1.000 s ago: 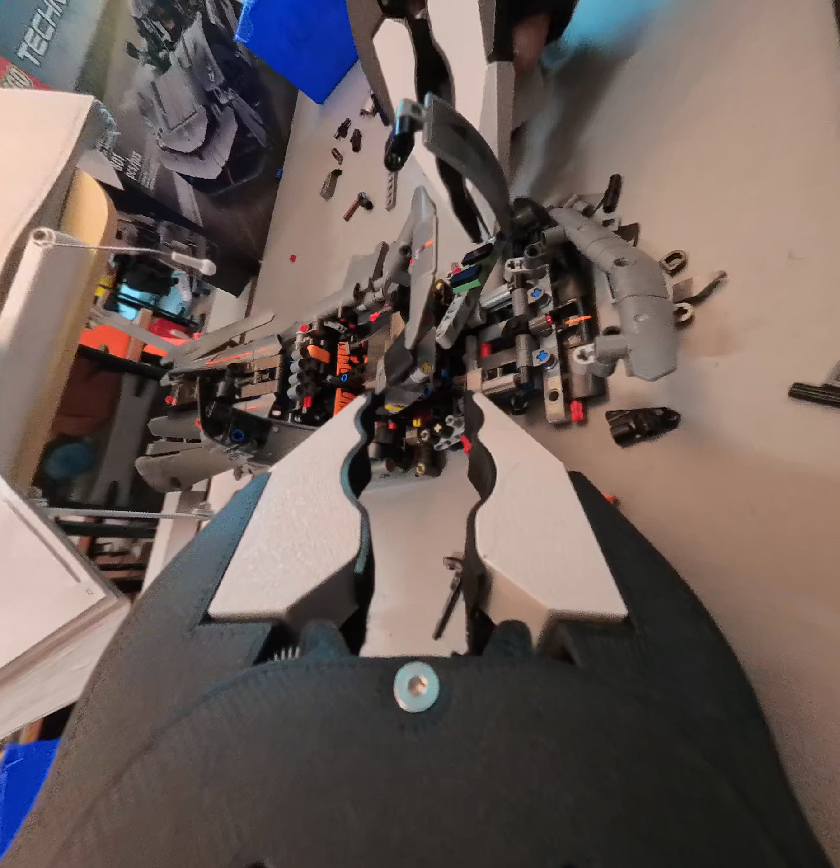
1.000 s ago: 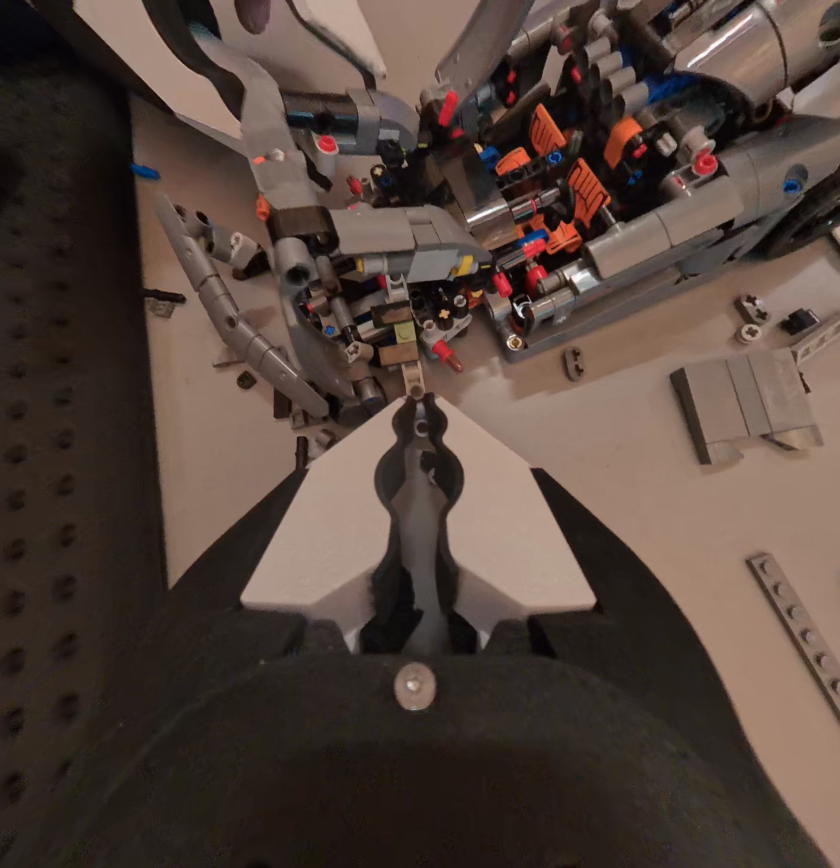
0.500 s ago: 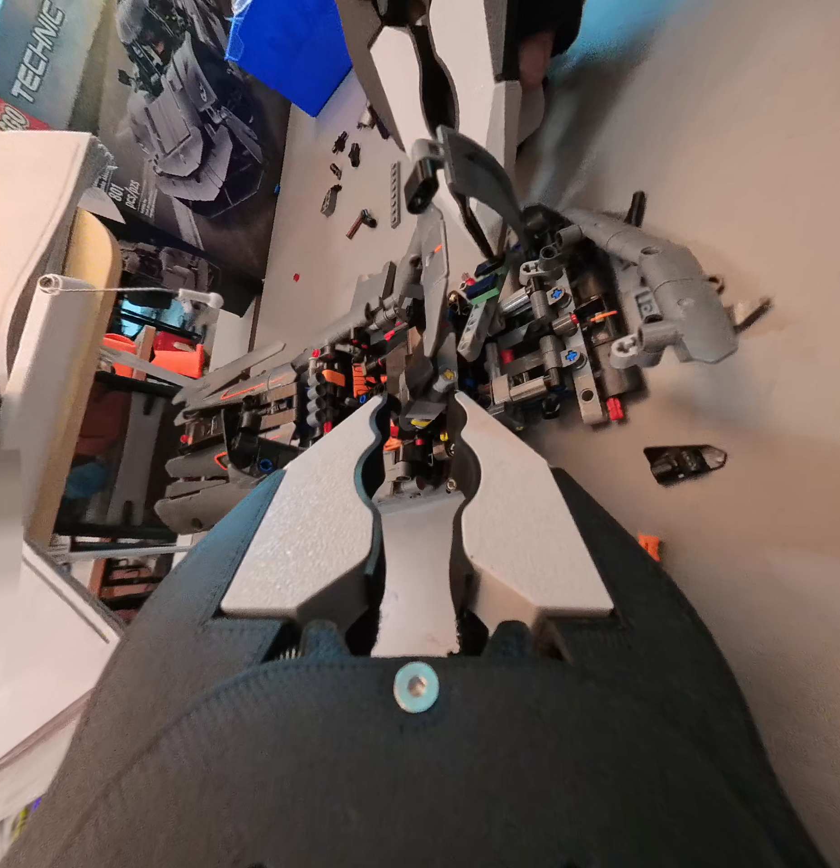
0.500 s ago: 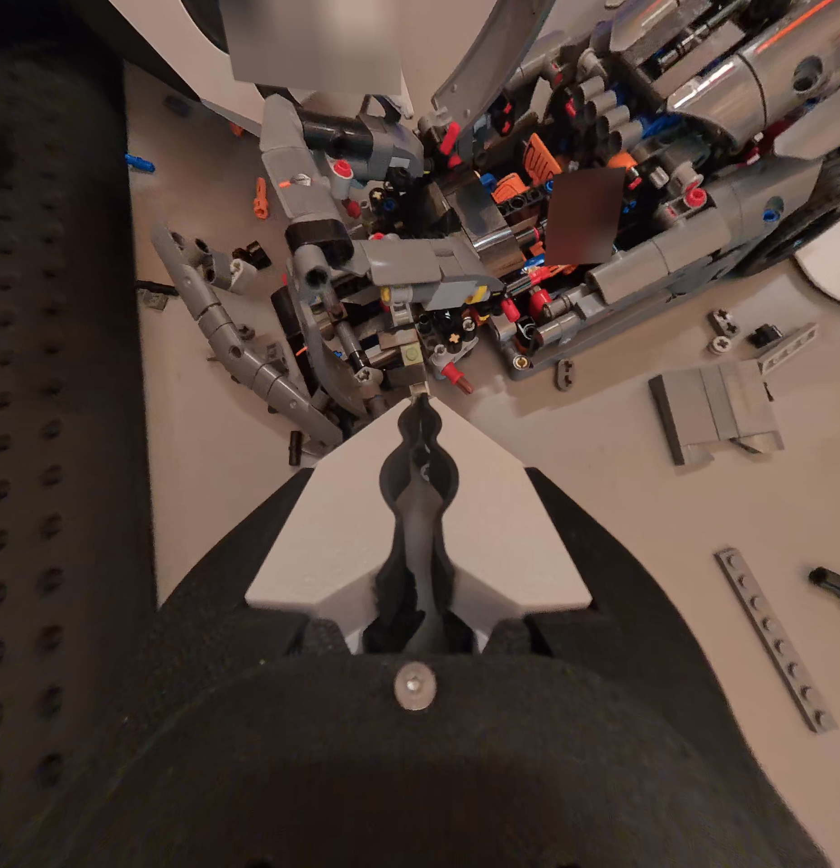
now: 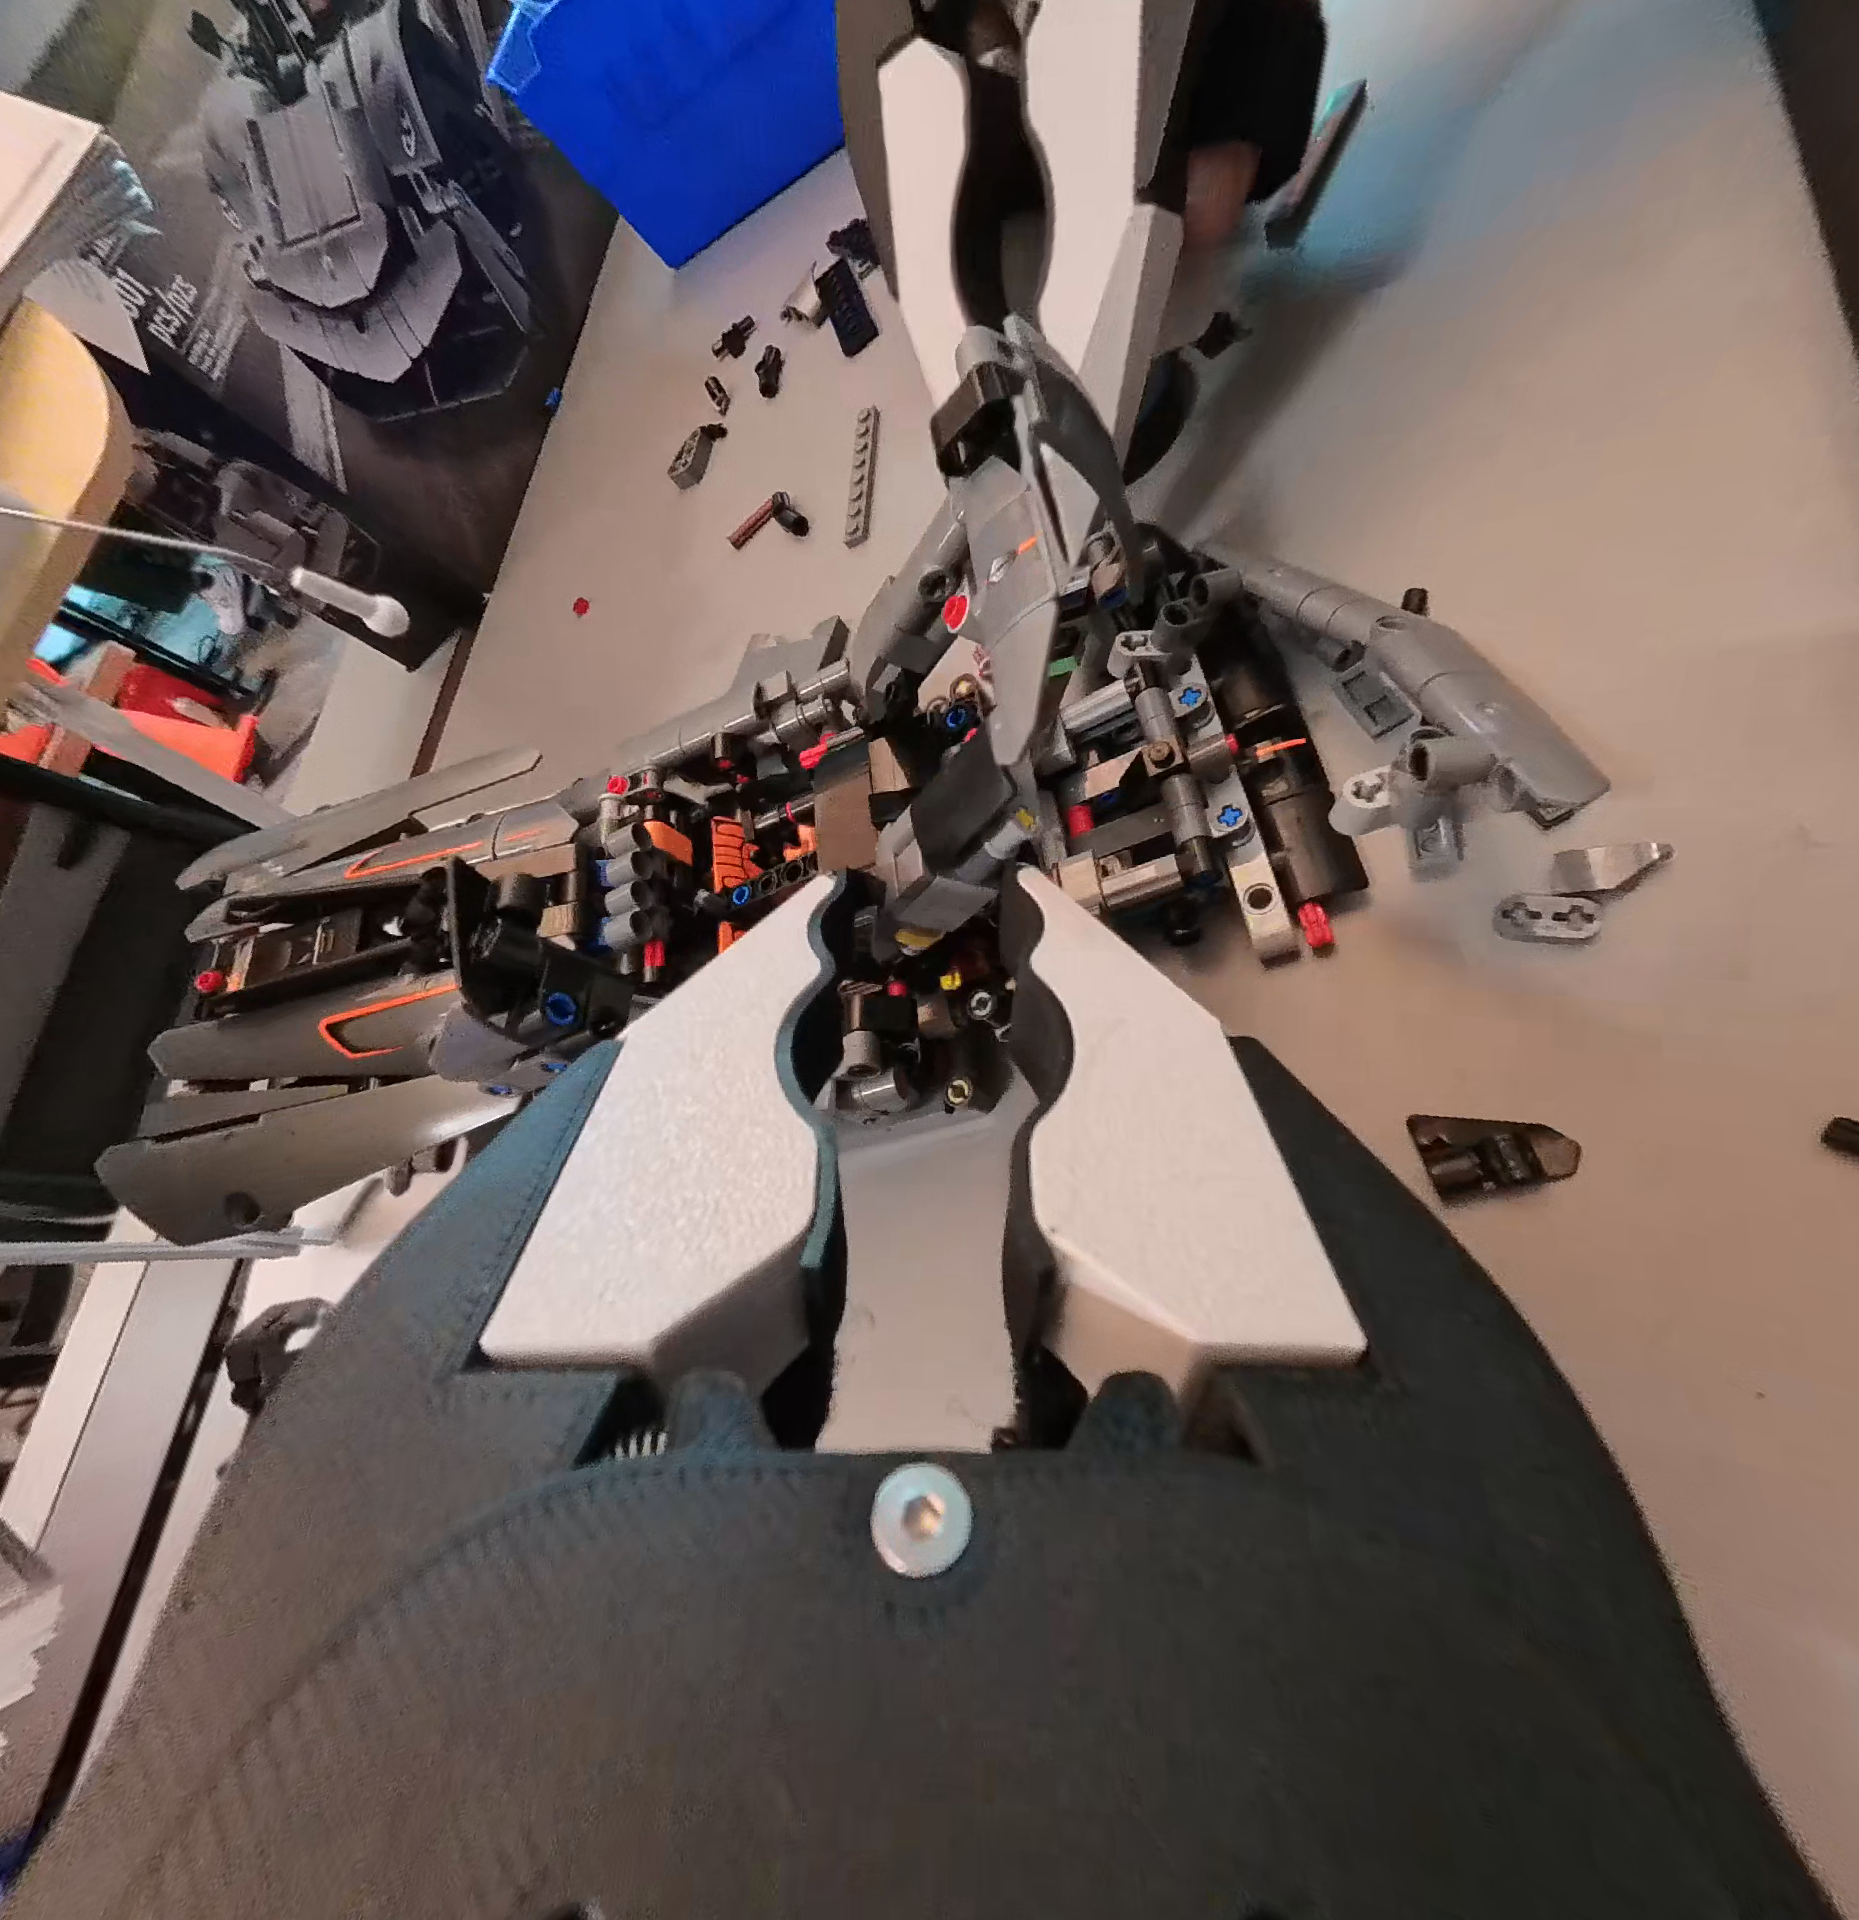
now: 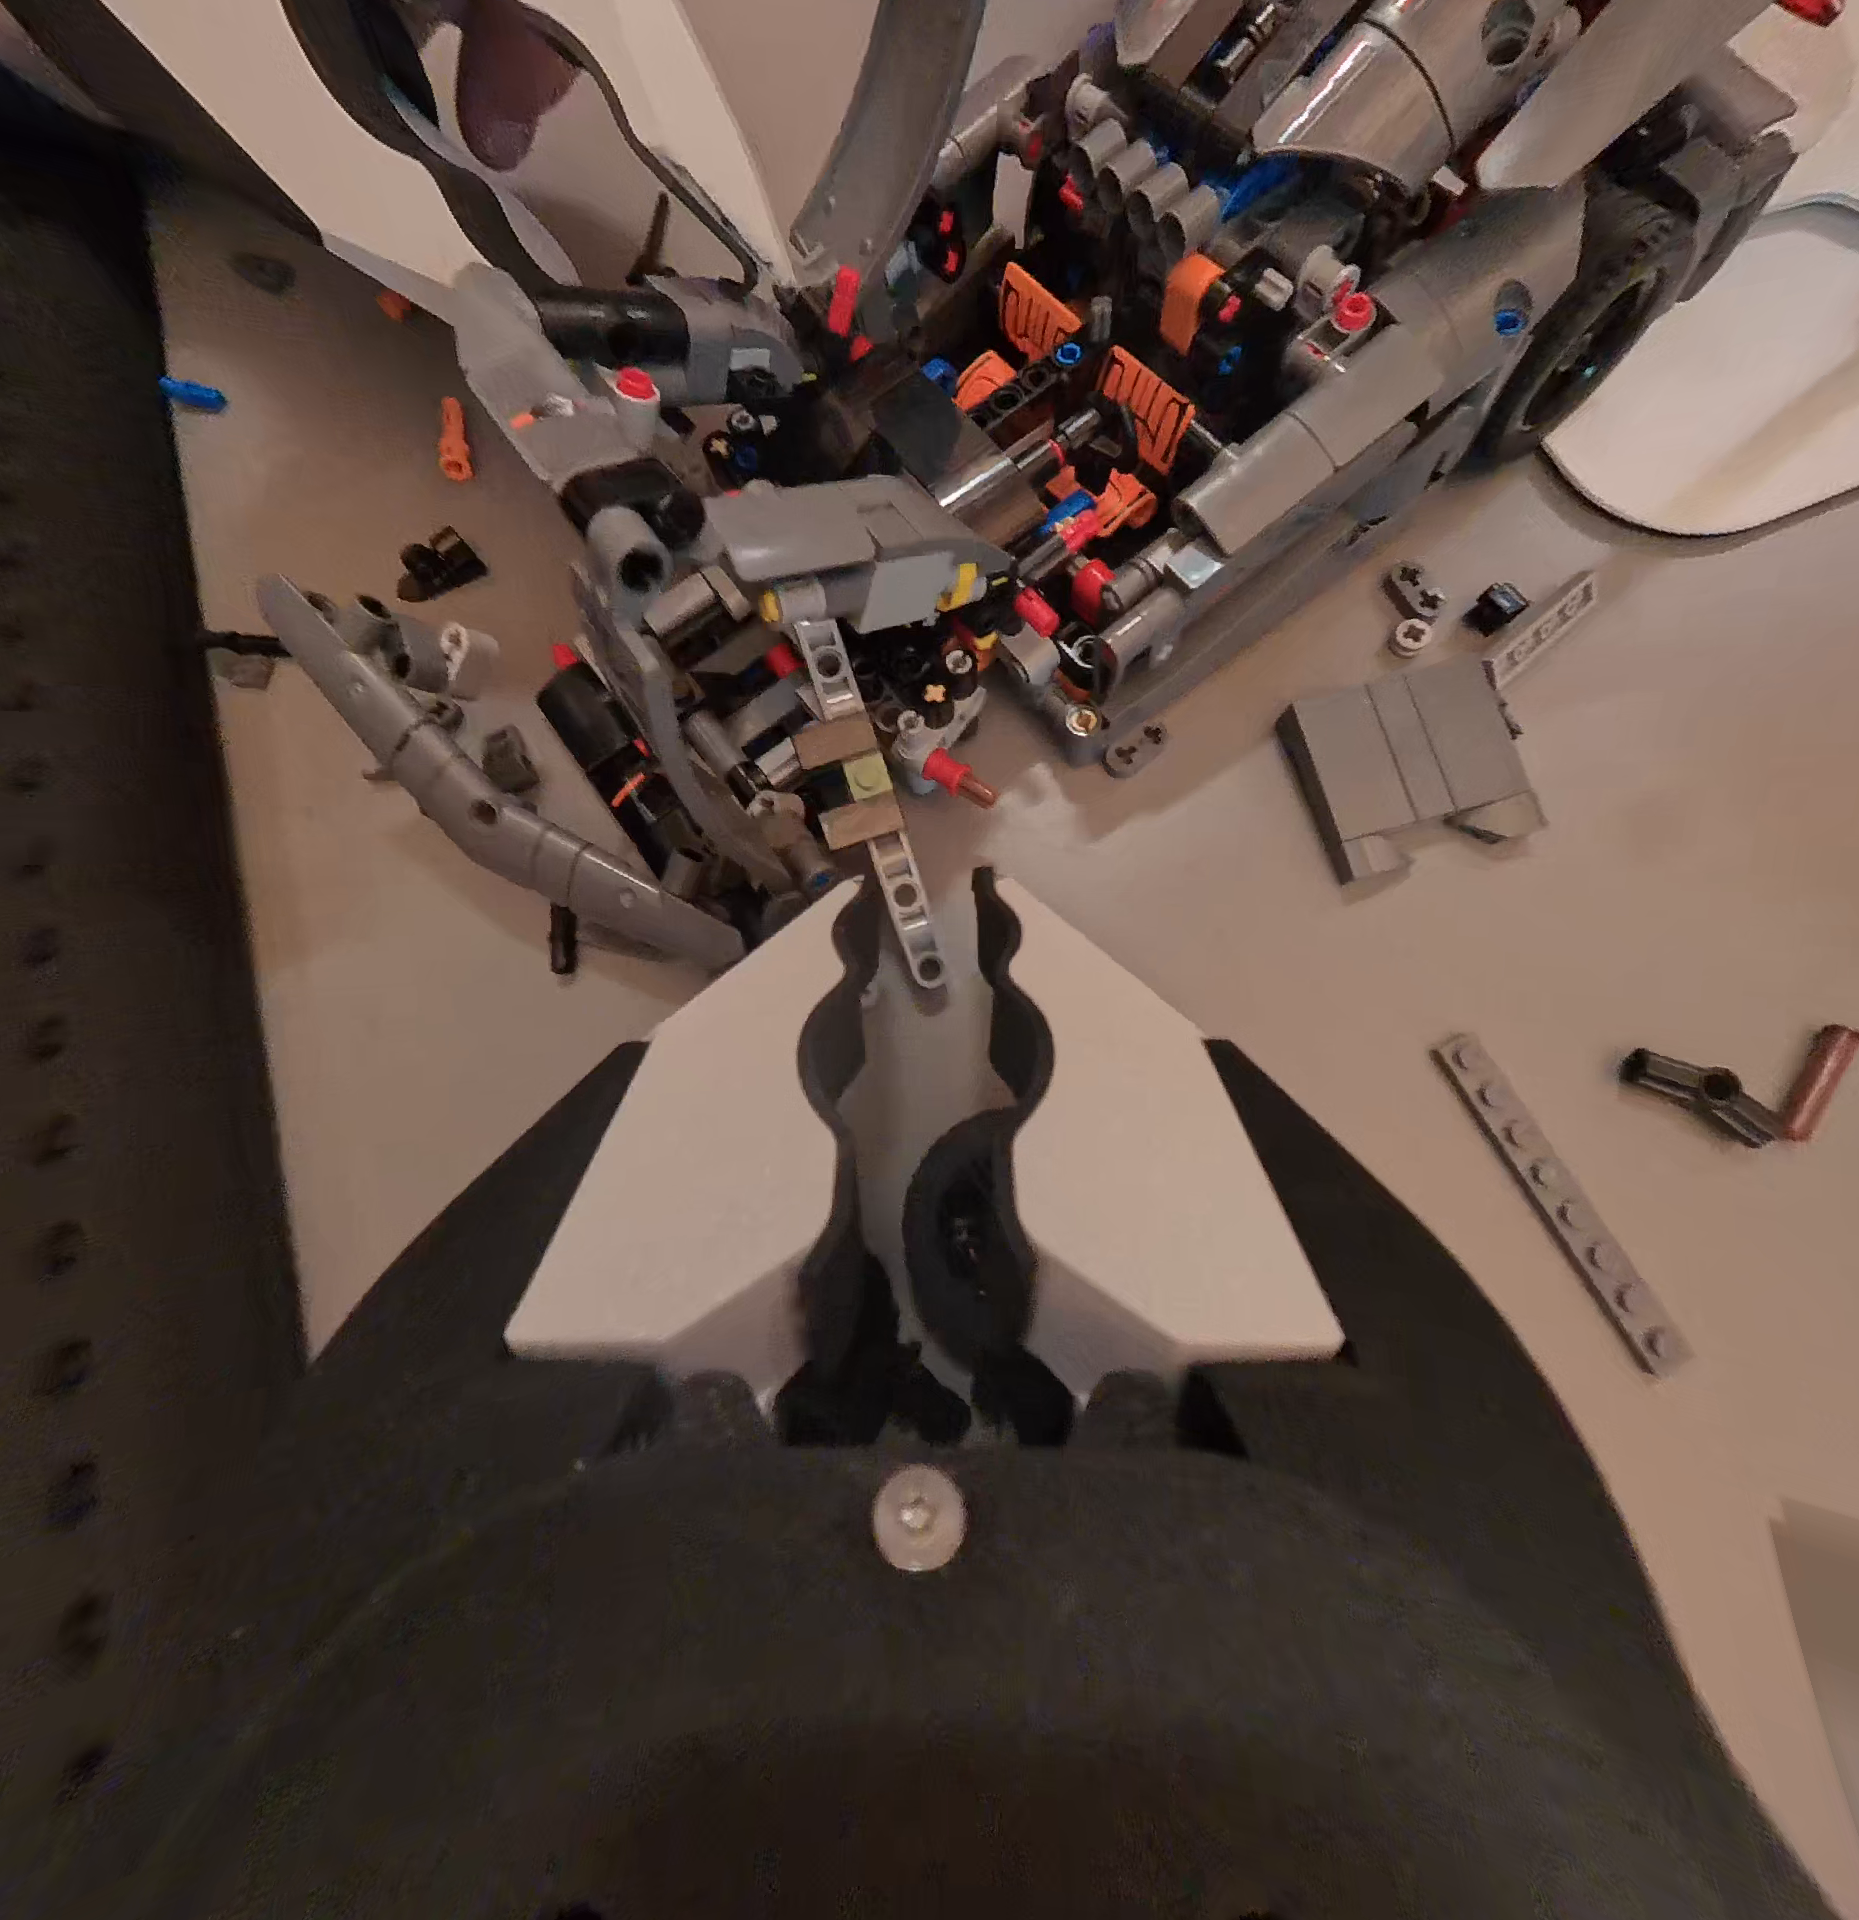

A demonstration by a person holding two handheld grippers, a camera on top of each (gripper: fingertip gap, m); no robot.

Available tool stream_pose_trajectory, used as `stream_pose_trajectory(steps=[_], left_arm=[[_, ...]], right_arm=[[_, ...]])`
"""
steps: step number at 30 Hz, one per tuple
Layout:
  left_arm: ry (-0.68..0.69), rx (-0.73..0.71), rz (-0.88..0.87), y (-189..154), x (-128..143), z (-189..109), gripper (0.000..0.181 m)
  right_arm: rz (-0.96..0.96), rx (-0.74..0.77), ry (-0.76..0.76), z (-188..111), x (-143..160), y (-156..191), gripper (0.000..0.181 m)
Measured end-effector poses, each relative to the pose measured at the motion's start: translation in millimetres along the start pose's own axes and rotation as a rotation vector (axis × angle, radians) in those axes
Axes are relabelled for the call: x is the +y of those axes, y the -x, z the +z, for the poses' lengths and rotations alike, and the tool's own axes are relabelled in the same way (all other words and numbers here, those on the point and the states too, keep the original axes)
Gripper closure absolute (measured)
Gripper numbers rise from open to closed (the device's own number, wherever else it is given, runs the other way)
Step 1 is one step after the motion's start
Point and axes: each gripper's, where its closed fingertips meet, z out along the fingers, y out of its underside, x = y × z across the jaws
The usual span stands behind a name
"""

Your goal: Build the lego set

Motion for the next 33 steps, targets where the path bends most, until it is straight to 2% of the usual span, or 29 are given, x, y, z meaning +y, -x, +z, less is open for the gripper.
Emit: stream_pose_trajectory(steps=[4, 7, 12, 15, 18, 21, 25, 33], left_arm=[[-0.015, 0.003, -0.016, 0, 1, 0, 0.157], [-0.013, 0.002, -0.008, -1, 2, -2, 0.157], [0.0, 0.008, 0.005, -1, 3, -5, 0.155], [0.064, 0.0, 0.04, 0, 11, -15, 0.149], [0.109, 0.054, 0.05, -9, 19, -23, 0.149], [0.155, 0.149, 0.034, -26, 30, -18, 0.15], [0.178, 0.185, 0.055, -36, 34, -13, 0.144], [0.216, 0.135, 0.044, -26, 46, -5, 0.155]], right_arm=[[-0.036, 0.0, 0.051, 7, 8, -1, 0.161], [-0.067, -0.003, 0.069, 12, 9, 3, 0.174], [-0.08, 0.005, 0.065, 12, 7, 1, 0.175], [-0.118, 0.012, 0.037, 6, 0, 3, 0.175], [-0.176, 0.02, 0.004, 1, -11, 3, 0.175], [-0.238, 0.008, 0.026, 2, -11, 4, 0.176], [-0.317, -0.028, 0.064, 3, -10, 7, 0.176], [-0.437, -0.089, 0.114, 14, -19, 10, 0.176]])
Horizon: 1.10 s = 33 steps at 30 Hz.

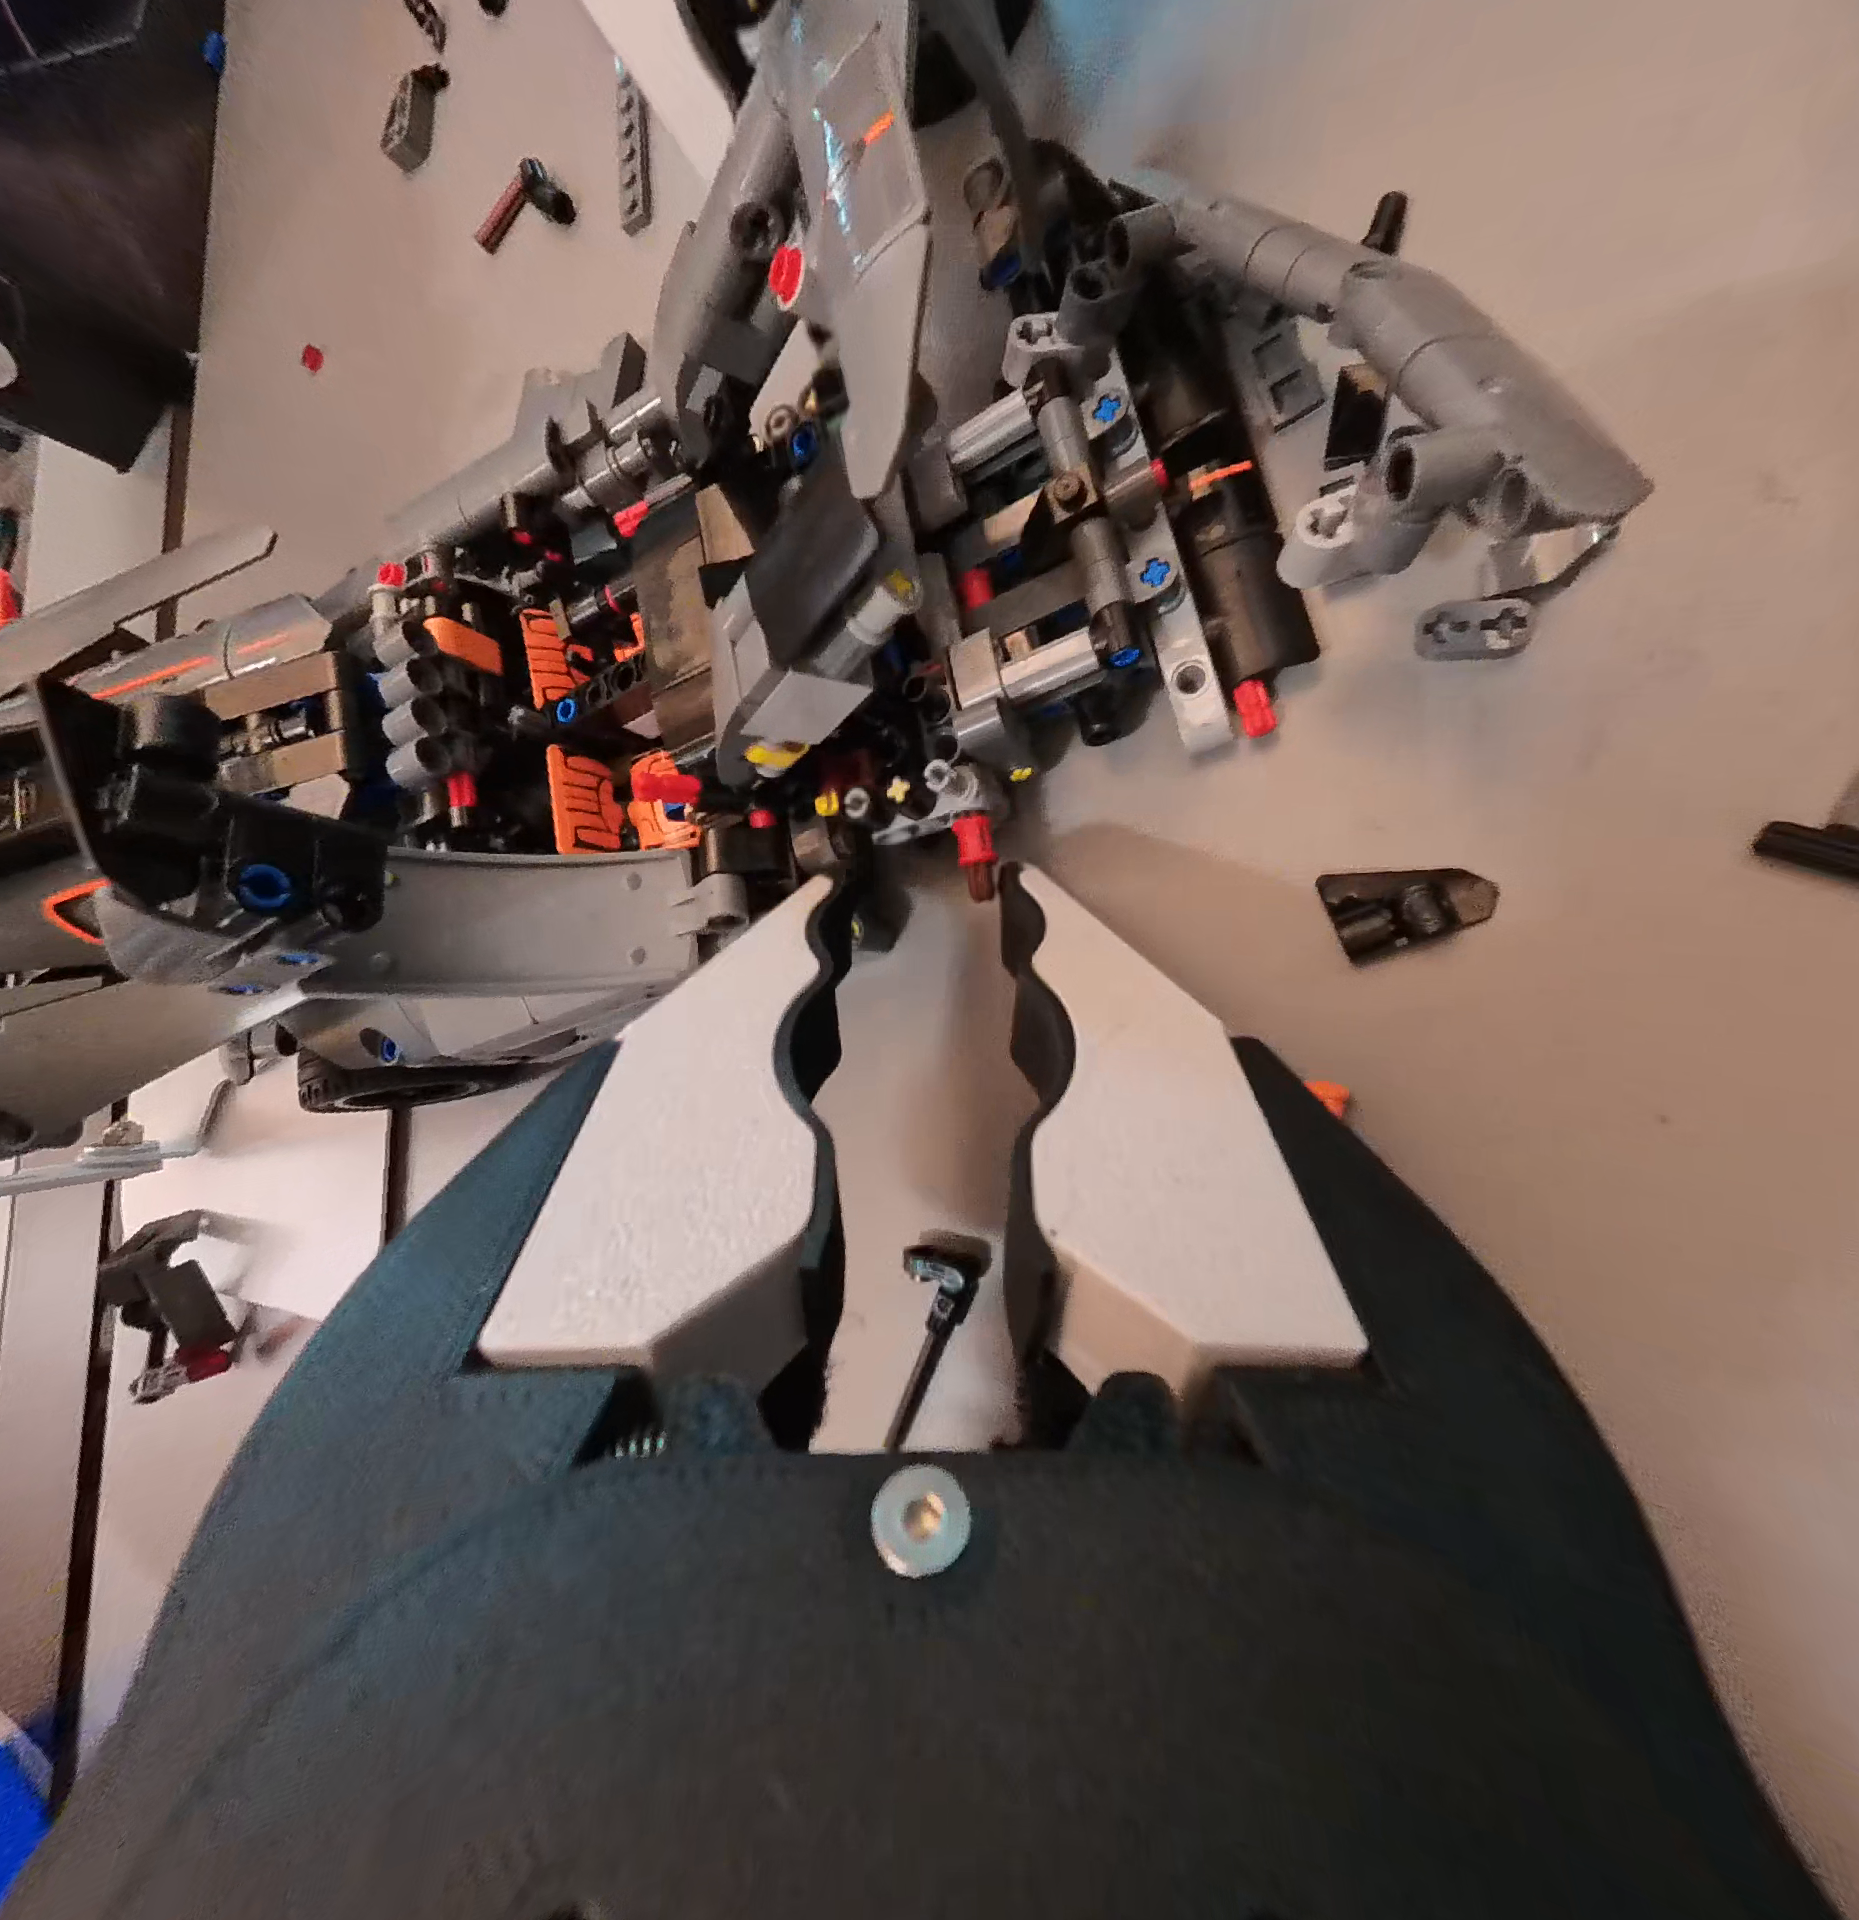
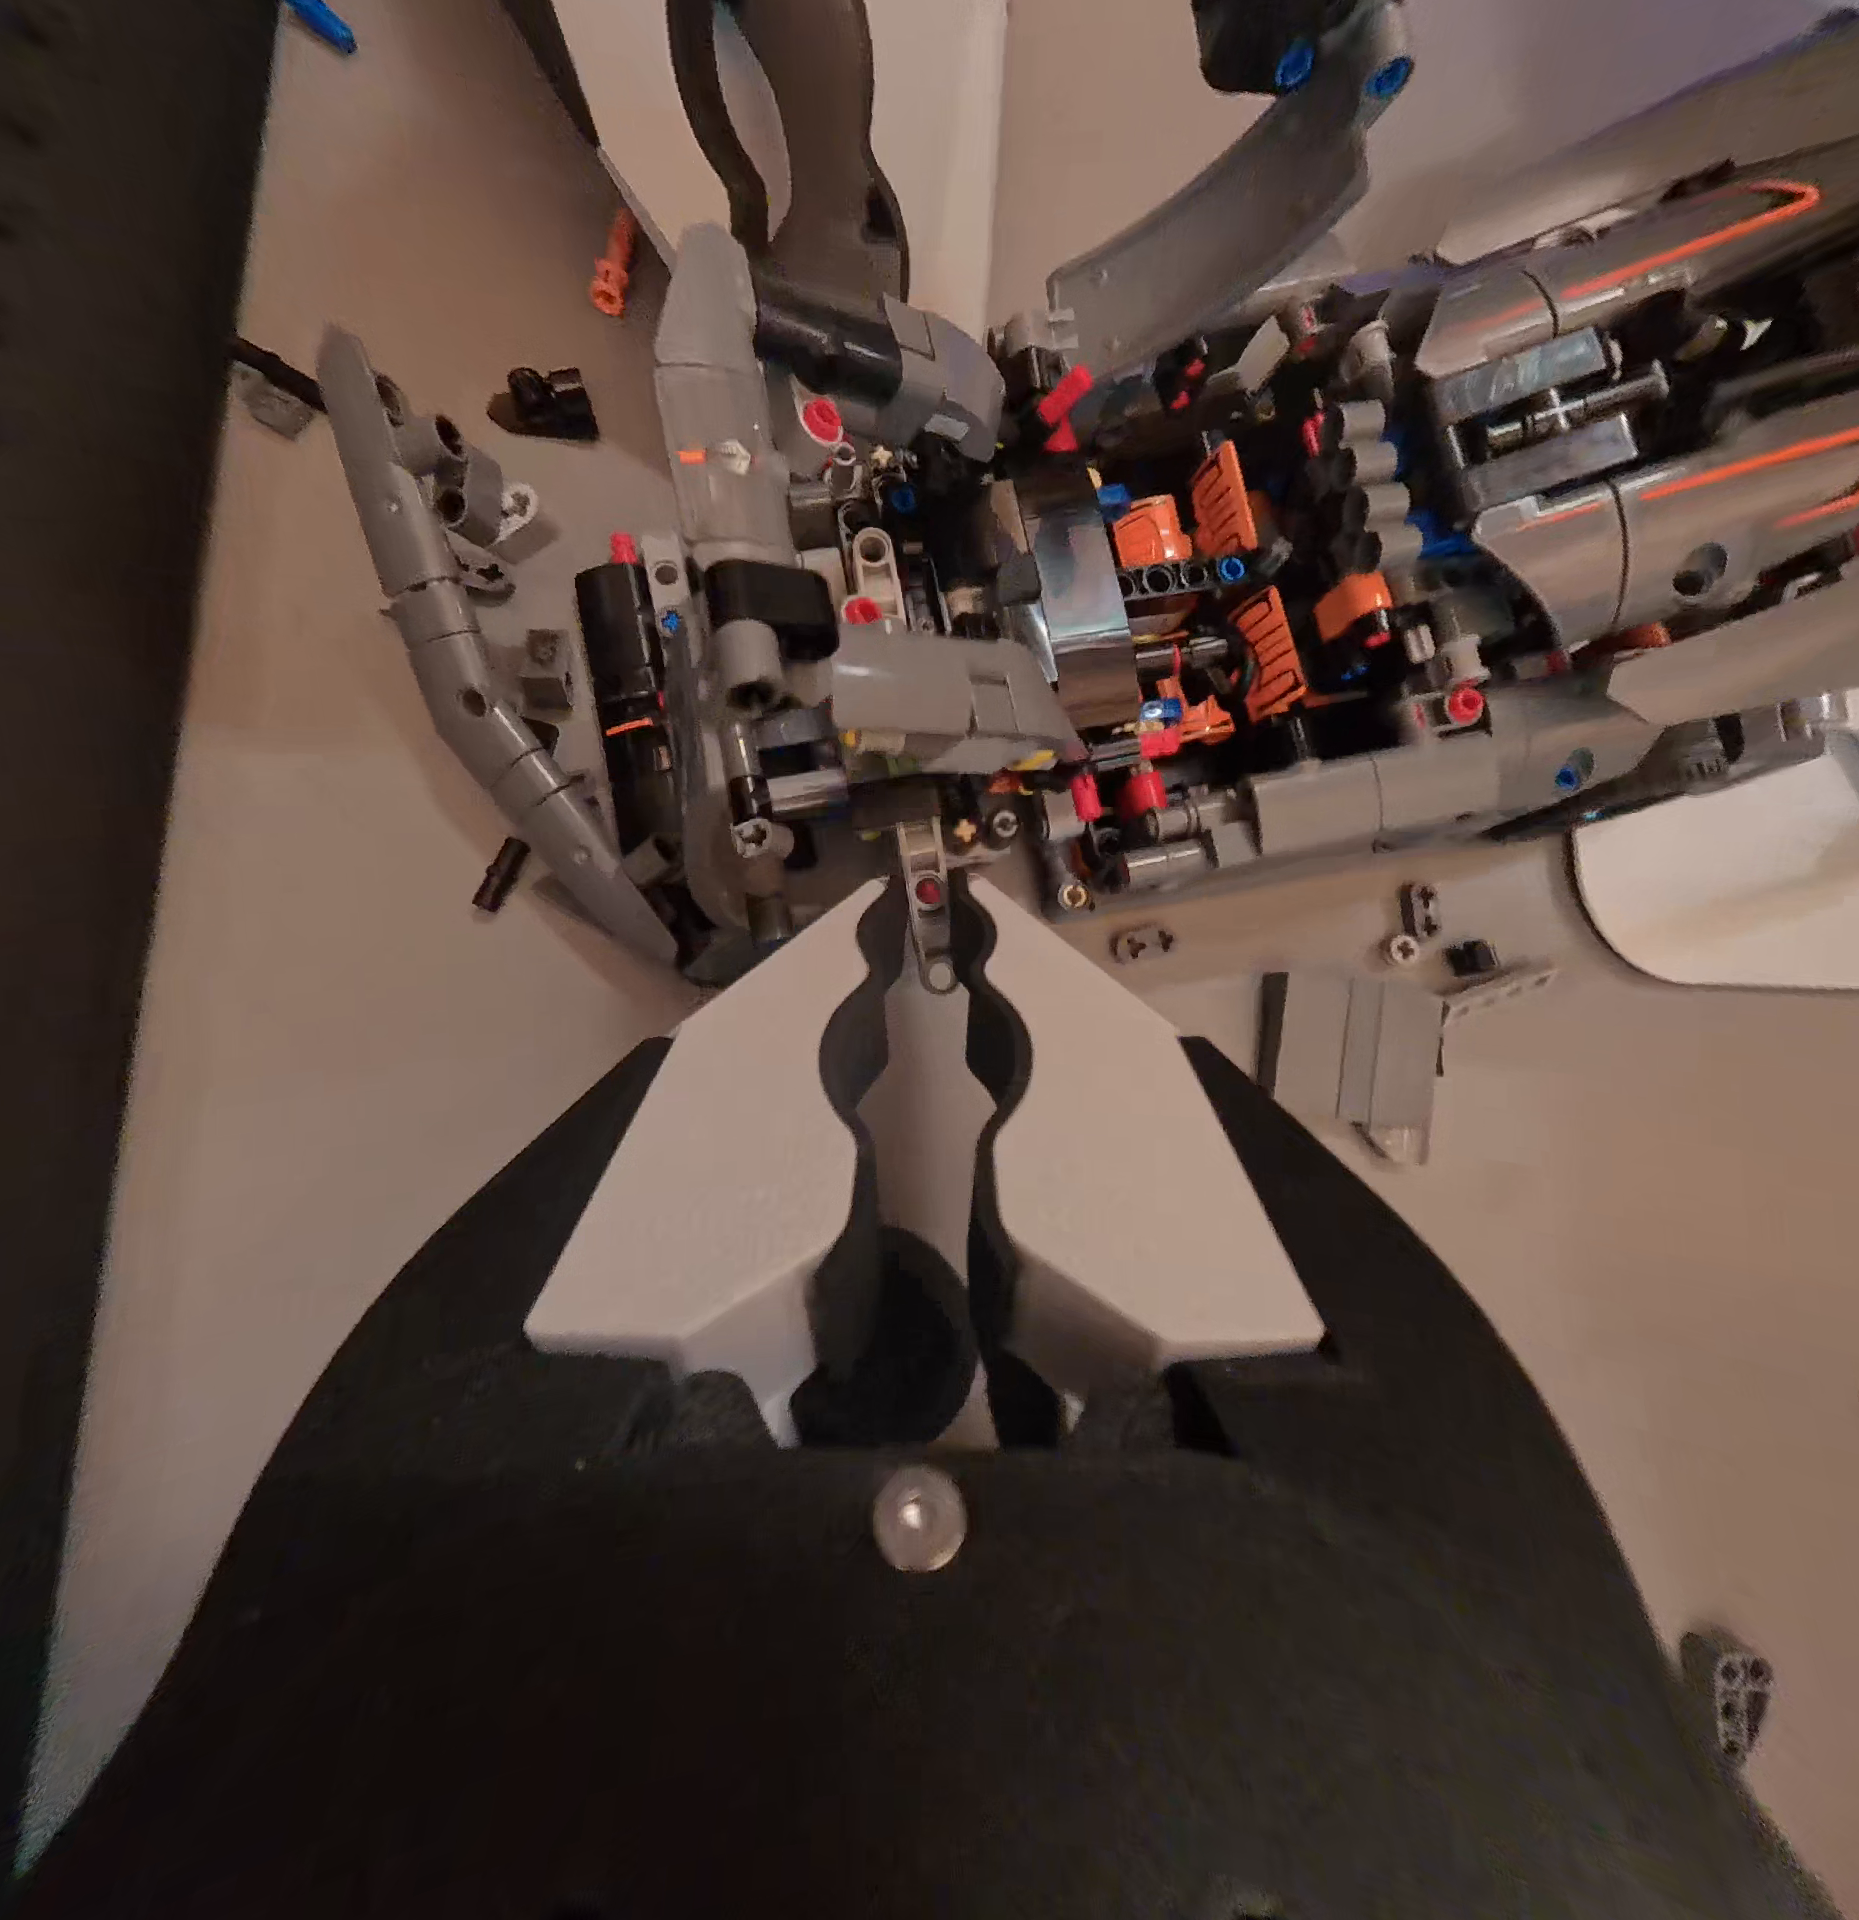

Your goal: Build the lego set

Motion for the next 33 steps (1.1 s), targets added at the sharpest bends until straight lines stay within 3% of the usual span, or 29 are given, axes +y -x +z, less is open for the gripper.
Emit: stream_pose_trajectory(steps=[10, 27, 33], left_arm=[[-0.044, 0.009, 0.01, -2, -9, -7, 0.154], [-0.019, 0.039, -0.043, -4, -7, -8, 0.171], [-0.098, 0.034, -0.079, -1, -22, -17, 0.169]], right_arm=[[-0.032, -0.063, -0.025, 10, -17, 6, 0.176], [0.021, -0.106, -0.096, 14, -25, 6, 0.176], [0.039, -0.117, -0.086, 16, -23, 6, 0.176]])
